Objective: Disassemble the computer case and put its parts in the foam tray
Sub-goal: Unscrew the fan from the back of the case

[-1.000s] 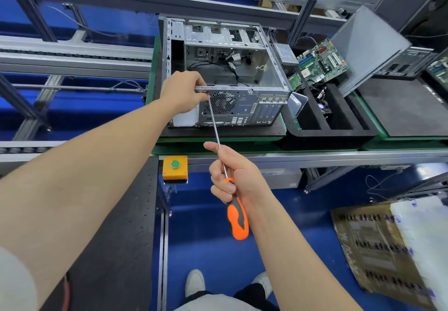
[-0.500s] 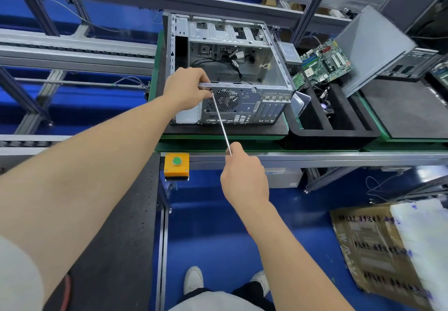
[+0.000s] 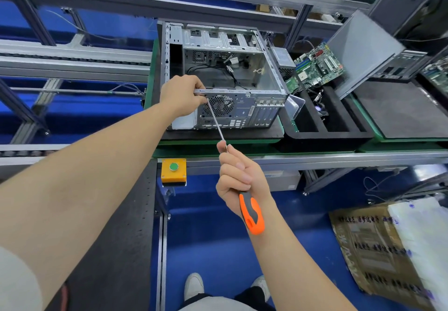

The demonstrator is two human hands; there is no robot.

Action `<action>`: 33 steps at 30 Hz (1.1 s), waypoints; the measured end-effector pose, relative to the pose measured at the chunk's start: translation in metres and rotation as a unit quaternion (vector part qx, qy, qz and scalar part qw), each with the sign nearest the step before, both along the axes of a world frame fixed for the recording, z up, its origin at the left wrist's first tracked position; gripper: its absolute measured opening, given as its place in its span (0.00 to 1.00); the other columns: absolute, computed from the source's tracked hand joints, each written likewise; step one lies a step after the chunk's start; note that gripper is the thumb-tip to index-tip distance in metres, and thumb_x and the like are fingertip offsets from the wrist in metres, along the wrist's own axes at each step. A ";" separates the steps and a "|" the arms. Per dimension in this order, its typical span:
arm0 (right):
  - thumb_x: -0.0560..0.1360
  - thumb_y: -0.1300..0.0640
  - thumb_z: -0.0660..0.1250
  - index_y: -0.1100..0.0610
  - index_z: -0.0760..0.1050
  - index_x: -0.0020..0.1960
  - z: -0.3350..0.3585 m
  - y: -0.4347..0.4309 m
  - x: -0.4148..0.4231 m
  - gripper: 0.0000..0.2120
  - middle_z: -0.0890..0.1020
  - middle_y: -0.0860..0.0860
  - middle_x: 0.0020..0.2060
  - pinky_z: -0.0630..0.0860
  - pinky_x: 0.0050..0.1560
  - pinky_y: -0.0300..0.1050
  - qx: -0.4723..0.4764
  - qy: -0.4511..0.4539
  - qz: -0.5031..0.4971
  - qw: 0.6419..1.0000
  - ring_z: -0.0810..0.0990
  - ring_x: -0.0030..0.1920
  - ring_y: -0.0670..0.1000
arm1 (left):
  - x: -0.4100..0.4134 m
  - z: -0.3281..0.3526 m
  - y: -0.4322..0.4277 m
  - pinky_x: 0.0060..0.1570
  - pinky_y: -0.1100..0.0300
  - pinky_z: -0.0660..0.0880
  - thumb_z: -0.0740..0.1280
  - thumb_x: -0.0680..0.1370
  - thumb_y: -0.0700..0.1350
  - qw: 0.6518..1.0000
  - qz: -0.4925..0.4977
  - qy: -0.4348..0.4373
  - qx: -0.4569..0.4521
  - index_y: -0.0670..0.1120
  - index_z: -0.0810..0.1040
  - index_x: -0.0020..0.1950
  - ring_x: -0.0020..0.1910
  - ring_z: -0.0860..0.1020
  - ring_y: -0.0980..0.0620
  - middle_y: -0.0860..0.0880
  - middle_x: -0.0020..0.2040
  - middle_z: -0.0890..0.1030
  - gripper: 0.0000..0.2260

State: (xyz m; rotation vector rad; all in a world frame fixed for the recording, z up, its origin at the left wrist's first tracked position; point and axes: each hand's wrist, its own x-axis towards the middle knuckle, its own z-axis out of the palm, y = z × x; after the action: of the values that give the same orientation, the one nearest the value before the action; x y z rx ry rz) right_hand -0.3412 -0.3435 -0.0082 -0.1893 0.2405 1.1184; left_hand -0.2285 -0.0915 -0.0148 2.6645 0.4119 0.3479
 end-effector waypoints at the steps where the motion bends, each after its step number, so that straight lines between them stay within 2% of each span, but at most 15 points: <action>1: 0.89 0.57 0.54 0.63 0.75 0.58 0.000 0.003 -0.001 0.14 0.69 0.51 0.26 0.61 0.18 0.36 -0.009 -0.005 -0.009 1.000 0.60 0.20 0.45 | 0.000 0.000 0.000 0.46 0.54 0.72 0.74 0.76 0.58 1.000 0.001 -0.001 0.001 0.56 0.81 0.54 0.52 0.80 0.47 0.56 0.41 0.80 0.11; 4: 0.86 0.58 0.57 0.62 0.76 0.58 0.002 0.010 -0.001 0.10 0.69 0.49 0.24 0.62 0.16 0.37 -0.151 -0.127 -0.019 0.980 0.63 0.17 0.45 | 0.001 -0.002 0.001 0.45 0.55 0.72 0.74 0.76 0.58 1.000 -0.001 -0.002 0.002 0.56 0.81 0.54 0.51 0.81 0.47 0.57 0.41 0.80 0.11; 7: 0.88 0.58 0.57 0.62 0.76 0.59 -0.001 0.012 -0.001 0.11 0.70 0.50 0.25 0.62 0.19 0.38 -0.294 -0.271 -0.013 0.917 0.65 0.18 0.47 | 0.002 -0.003 0.003 0.46 0.54 0.74 0.75 0.75 0.58 1.000 -0.003 -0.005 0.002 0.57 0.81 0.53 0.51 0.81 0.48 0.57 0.40 0.79 0.10; 9: 0.89 0.57 0.57 0.61 0.76 0.59 -0.001 0.011 0.000 0.11 0.71 0.51 0.26 0.65 0.22 0.38 -0.376 -0.361 0.005 0.854 0.67 0.19 0.49 | 0.003 -0.004 0.003 0.47 0.54 0.75 0.74 0.75 0.58 1.000 -0.005 -0.006 0.001 0.57 0.81 0.52 0.50 0.81 0.48 0.58 0.40 0.79 0.10; 13: 0.87 0.53 0.58 0.53 0.76 0.52 0.003 0.011 -0.002 0.10 0.77 0.54 0.28 0.71 0.22 0.43 -0.556 -0.514 0.035 0.653 0.73 0.21 0.54 | 0.004 -0.006 0.005 0.45 0.55 0.70 0.75 0.75 0.59 1.000 -0.003 -0.010 0.001 0.57 0.80 0.53 0.48 0.75 0.49 0.57 0.41 0.78 0.11; 14: 0.86 0.53 0.58 0.53 0.74 0.50 0.003 0.011 -0.002 0.10 0.77 0.54 0.30 0.70 0.22 0.44 -0.603 -0.548 0.035 0.578 0.74 0.24 0.56 | 0.004 -0.007 0.005 0.44 0.55 0.69 0.75 0.75 0.59 1.000 -0.002 -0.010 0.001 0.57 0.80 0.53 0.47 0.74 0.50 0.57 0.41 0.78 0.11; 17: 0.87 0.56 0.57 0.54 0.65 0.47 -0.004 0.011 -0.001 0.09 0.74 0.53 0.35 0.63 0.28 0.48 -0.704 -0.637 0.063 0.308 0.71 0.32 0.56 | 0.005 -0.008 0.005 0.45 0.55 0.68 0.75 0.75 0.59 1.000 0.000 -0.012 0.001 0.57 0.80 0.53 0.47 0.72 0.50 0.57 0.41 0.78 0.11; 18: 0.87 0.56 0.56 0.53 0.64 0.47 -0.007 0.010 -0.002 0.09 0.73 0.53 0.35 0.62 0.29 0.48 -0.712 -0.644 0.057 0.273 0.70 0.33 0.54 | 0.005 -0.009 0.005 0.45 0.55 0.69 0.75 0.75 0.59 1.000 0.001 -0.013 0.001 0.57 0.80 0.53 0.47 0.72 0.51 0.57 0.42 0.78 0.11; 19: 0.87 0.56 0.56 0.53 0.65 0.48 -0.010 0.010 -0.002 0.09 0.73 0.53 0.36 0.61 0.30 0.49 -0.713 -0.647 0.046 0.266 0.69 0.33 0.53 | 0.005 -0.009 0.005 0.45 0.55 0.69 0.75 0.75 0.59 1.000 0.001 -0.014 0.001 0.57 0.80 0.53 0.47 0.72 0.51 0.57 0.42 0.78 0.11; 20: 0.87 0.54 0.56 0.53 0.66 0.48 -0.013 0.010 -0.002 0.09 0.74 0.54 0.37 0.63 0.30 0.49 -0.709 -0.645 0.038 0.285 0.70 0.34 0.54 | 0.005 -0.009 0.005 0.46 0.55 0.69 0.75 0.75 0.58 1.000 0.001 -0.014 0.000 0.57 0.80 0.53 0.47 0.72 0.51 0.57 0.42 0.78 0.11; 21: 0.87 0.52 0.57 0.53 0.68 0.49 -0.015 0.009 -0.002 0.10 0.76 0.55 0.37 0.66 0.31 0.50 -0.694 -0.640 0.029 0.328 0.72 0.35 0.55 | 0.005 -0.008 0.005 0.46 0.55 0.69 0.75 0.75 0.58 1.000 0.001 -0.013 -0.001 0.57 0.80 0.53 0.48 0.72 0.51 0.57 0.42 0.79 0.11; 23: 0.86 0.51 0.59 0.53 0.74 0.49 -0.014 0.007 0.001 0.10 0.80 0.58 0.33 0.73 0.27 0.49 -0.647 -0.608 0.015 0.459 0.76 0.30 0.56 | 0.005 -0.007 0.004 0.46 0.55 0.69 0.74 0.75 0.58 1.000 -0.001 -0.011 -0.002 0.57 0.80 0.54 0.48 0.73 0.50 0.57 0.42 0.79 0.10; 26: 0.84 0.53 0.59 0.55 0.82 0.52 -0.011 0.003 0.008 0.14 0.79 0.56 0.28 0.70 0.22 0.42 -0.562 -0.465 0.057 0.682 0.72 0.21 0.52 | 0.005 -0.007 0.004 0.46 0.55 0.69 0.74 0.76 0.58 1.000 -0.001 -0.010 0.000 0.57 0.80 0.53 0.48 0.74 0.50 0.58 0.42 0.78 0.10; 28: 0.84 0.56 0.58 0.59 0.82 0.54 -0.008 0.000 0.011 0.15 0.76 0.54 0.28 0.69 0.24 0.41 -0.476 -0.362 0.074 0.798 0.70 0.21 0.53 | 0.005 -0.008 0.004 0.46 0.55 0.69 0.74 0.76 0.58 1.000 0.001 -0.009 0.001 0.57 0.80 0.53 0.47 0.74 0.51 0.58 0.42 0.78 0.09; 33: 0.86 0.56 0.57 0.59 0.74 0.55 -0.004 -0.005 0.011 0.10 0.74 0.51 0.30 0.67 0.22 0.41 -0.192 -0.210 0.053 0.957 0.69 0.22 0.48 | 0.005 -0.008 0.004 0.45 0.55 0.69 0.74 0.76 0.59 1.000 0.002 -0.009 0.005 0.57 0.80 0.54 0.46 0.73 0.51 0.58 0.41 0.77 0.11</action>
State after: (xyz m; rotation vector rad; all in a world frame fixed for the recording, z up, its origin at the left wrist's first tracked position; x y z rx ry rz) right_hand -0.3305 -0.3484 -0.0123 -0.7844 0.0650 1.1007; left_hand -0.2232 -0.0875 -0.0229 2.6679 0.4111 0.3757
